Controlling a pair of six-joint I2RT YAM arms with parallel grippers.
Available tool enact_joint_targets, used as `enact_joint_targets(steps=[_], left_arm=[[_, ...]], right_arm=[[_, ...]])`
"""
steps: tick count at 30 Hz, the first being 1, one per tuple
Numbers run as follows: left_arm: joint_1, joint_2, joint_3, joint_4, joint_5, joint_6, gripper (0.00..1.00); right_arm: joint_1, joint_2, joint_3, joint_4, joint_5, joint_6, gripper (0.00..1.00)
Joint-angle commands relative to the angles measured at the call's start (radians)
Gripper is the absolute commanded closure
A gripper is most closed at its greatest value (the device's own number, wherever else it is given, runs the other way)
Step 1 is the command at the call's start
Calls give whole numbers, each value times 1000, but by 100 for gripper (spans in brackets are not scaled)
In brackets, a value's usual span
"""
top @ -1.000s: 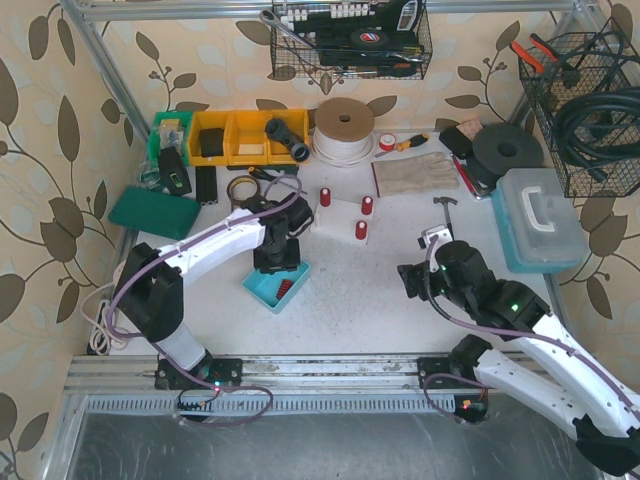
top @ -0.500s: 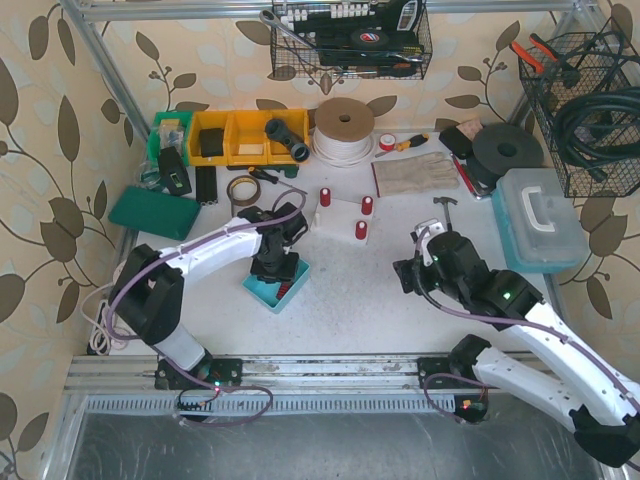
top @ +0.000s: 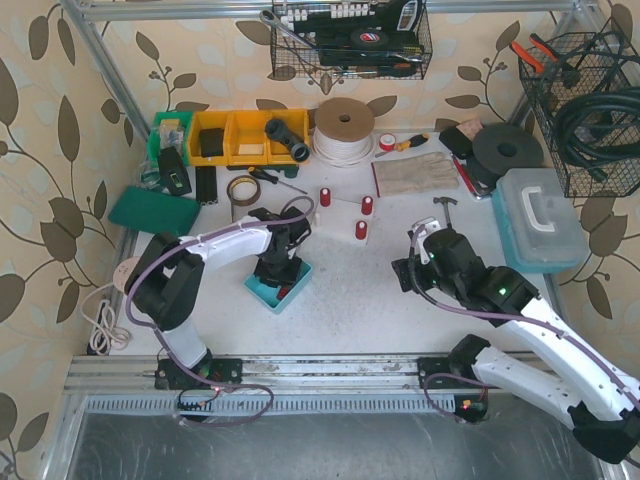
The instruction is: Install the large spring
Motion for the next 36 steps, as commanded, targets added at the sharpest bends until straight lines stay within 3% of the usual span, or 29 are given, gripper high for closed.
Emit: enact_joint_targets(steps=[1,8,17,24,36], left_arm=[[9,44,-9,5,33,22,57],[9,93,17,18,18,29,56],[9,96,65,-36,-11,25,64],[9,62,127,-179,-36,-38,50],[6,32,35,-106,52,-135,51]], right_arm=[[1,3,28,-4,23,-22,12],[1,12,31,-3,28,-29,12],[1,6,33,0,44,-48,12],[1,-16,13,6,39,-18,12],[1,-42,-3,-4,43,-3,12]])
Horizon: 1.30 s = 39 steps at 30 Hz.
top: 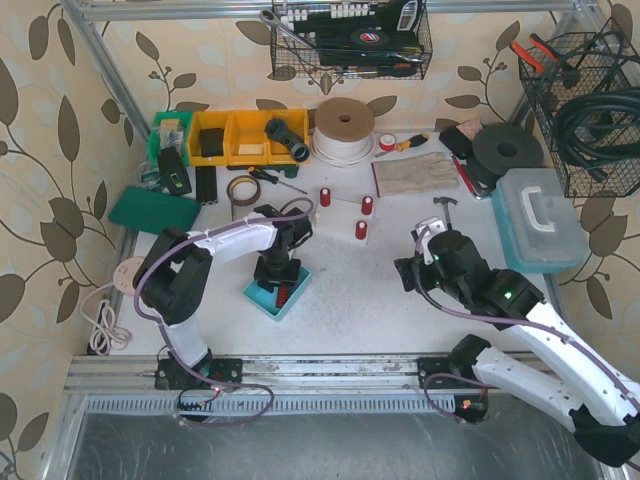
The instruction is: Install the large spring
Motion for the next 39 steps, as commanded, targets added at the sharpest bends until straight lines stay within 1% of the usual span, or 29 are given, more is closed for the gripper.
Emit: enact_joint_targets(steps=[1,4,7,9,12,13,16,21,27,30,34,39], left_arm=[[6,-30,-22,12,44,-34,52],[3,3,-30,43,44,-24,56],[3,35,-25,41,42,-19,61],[5,51,-17,34,50,-18,62],[5,49,-2,33,47,-16,69],[5,48,4,32,44,-13,71],[5,57,43,2,12,7,73],[5,55,122,-56,-37,41,82],[6,49,249,-140,-98,64,85],[5,33,296,-170,-114,54,87],[5,-18,336,-191,-144,22,90],[6,-98,377,-202,-157,-31,93]], right_arm=[[1,-21,-6,-4,21,14,12],[1,-20,-3,-11,21,16,12],[1,-23,1,-19,30,12,12],[1,-25,4,-25,36,11,12],[1,-30,7,-30,42,11,12],[1,-31,6,-31,45,11,12],[1,-29,2,-23,47,11,12],[1,-24,3,-19,43,13,12],[1,-35,-13,-4,30,13,12],[1,-26,-10,31,-15,0,12],[1,2,-7,120,-140,-5,13],[2,56,-33,289,-323,73,15]])
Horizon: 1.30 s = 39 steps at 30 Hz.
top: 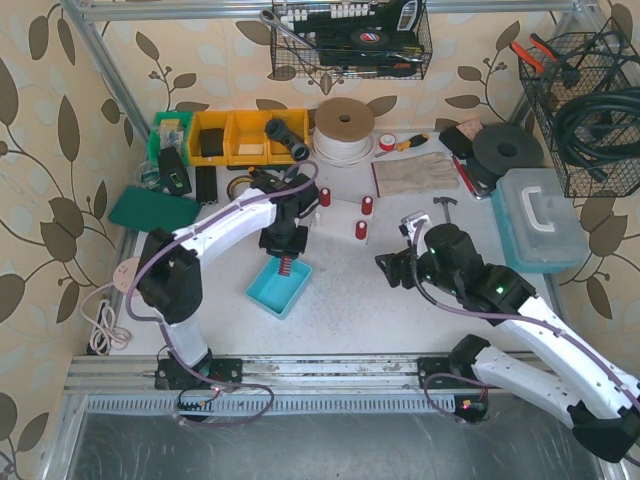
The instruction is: Install the large spring
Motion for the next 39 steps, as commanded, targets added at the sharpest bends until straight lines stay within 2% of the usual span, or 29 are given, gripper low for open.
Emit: enact_joint_targets(steps=[1,6,9,13,22,29,32,39], left_arm=[[6,-135,75,-59,-30,-66,93],[8,-241,113,-9,-15,-120,95],[8,-321,87,121,12,-144,95],[7,-428,28,257,36,-197,95],[8,-476,12,340,126,-220,97],[8,-483,15,342,141,-216,99],[8,-476,25,325,152,-212,100],[10,-468,72,281,188,-209,100]], right_arm=[[3,49,-36,207,-208,82,15],[4,163,-49,442,-330,169,18],[29,254,-37,598,-370,220,20],[53,378,15,715,-378,252,20],[83,563,144,801,-400,191,18],[94,616,185,828,-452,147,20],[96,619,192,838,-463,110,24],[94,580,145,805,-439,-9,42]])
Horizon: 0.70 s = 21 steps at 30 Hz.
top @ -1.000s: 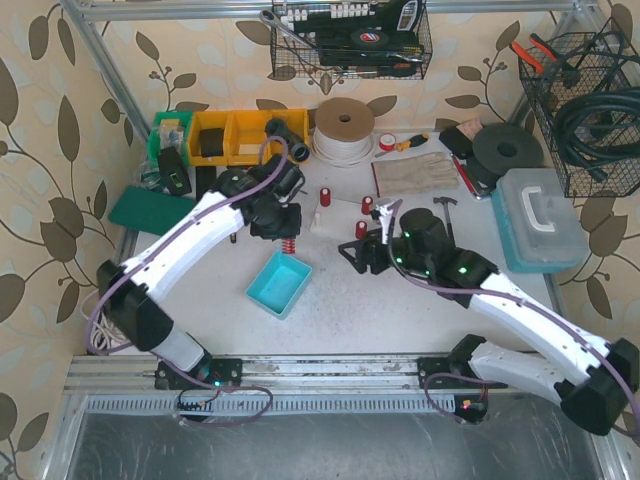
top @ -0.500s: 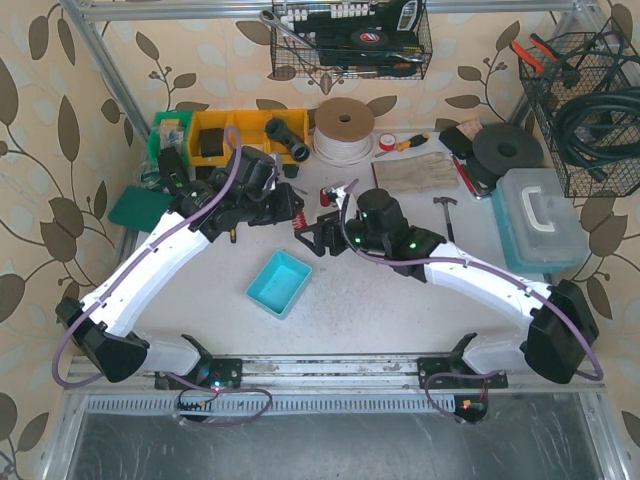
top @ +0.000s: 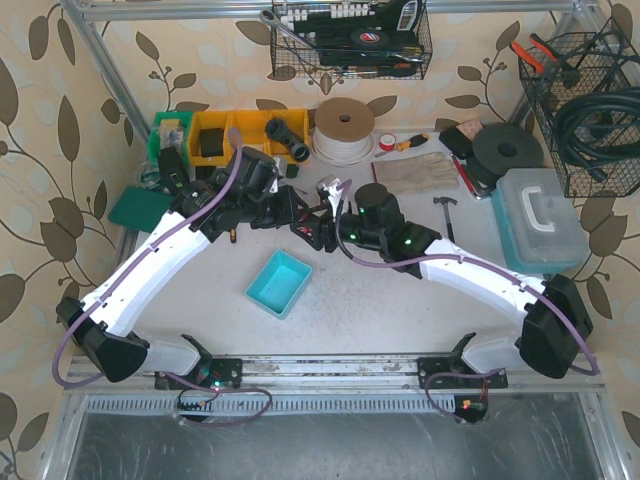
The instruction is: Install the large spring
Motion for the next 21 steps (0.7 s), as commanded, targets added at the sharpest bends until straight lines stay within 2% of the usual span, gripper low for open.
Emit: enact_joint_targets(steps=[1,3,6,7,10,14,21], left_arm=[[1,-14,68,-28,53,-5,100],[3,-11,83,-53,72,-2,100],[14,-6,103,-97,114,-1,100],[18,-3,110,-114,132,-1,100],[38,10,131,-164,204,-3,100],[46,55,167,-230,284,18,85],[52,84,209,-292,327,11,74]], right_arm=[[6,-36,-21,7,-9,-127,47],[6,-46,-23,-8,-4,-183,62],[6,-58,-17,-36,17,-261,97],[6,-63,-20,-40,15,-297,100],[7,-79,-27,-52,8,-374,100],[10,-85,-26,-61,-5,-446,100],[10,-96,-35,-58,30,-498,100]])
